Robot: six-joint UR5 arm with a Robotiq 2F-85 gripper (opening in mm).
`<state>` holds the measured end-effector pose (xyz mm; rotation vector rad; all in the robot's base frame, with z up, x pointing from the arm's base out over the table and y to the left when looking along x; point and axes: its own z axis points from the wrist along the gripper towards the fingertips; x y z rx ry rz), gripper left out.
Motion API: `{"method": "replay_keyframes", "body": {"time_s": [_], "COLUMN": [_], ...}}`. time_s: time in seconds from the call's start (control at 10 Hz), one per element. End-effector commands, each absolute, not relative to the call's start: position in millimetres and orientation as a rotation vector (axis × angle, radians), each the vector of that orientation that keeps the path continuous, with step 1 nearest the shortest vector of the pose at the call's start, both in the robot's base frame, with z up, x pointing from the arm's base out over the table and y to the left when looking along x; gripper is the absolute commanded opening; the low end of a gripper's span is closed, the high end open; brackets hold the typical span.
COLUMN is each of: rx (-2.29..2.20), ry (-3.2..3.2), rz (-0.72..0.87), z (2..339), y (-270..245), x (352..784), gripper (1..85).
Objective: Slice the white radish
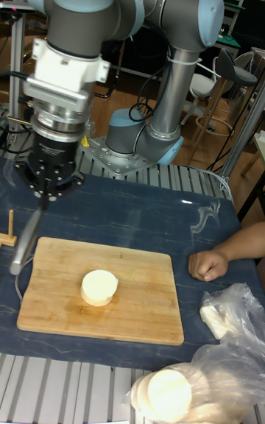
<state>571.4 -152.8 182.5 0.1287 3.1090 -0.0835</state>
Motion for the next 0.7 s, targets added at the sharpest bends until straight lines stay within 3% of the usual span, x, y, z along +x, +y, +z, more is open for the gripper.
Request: {"method": "replay_keyframes", "body": {"time_s": [0.0,0.3,0.6], "rx": [0.065,-0.305,-0.266], "ry": [3.103,3.078,3.081], "rz": [-0.131,-0.165,-0.034], "z": [183,184,186], "y": [-147,-151,-104], "x": [573,578,584], "gripper": [1.0,1.0,1.0]}}
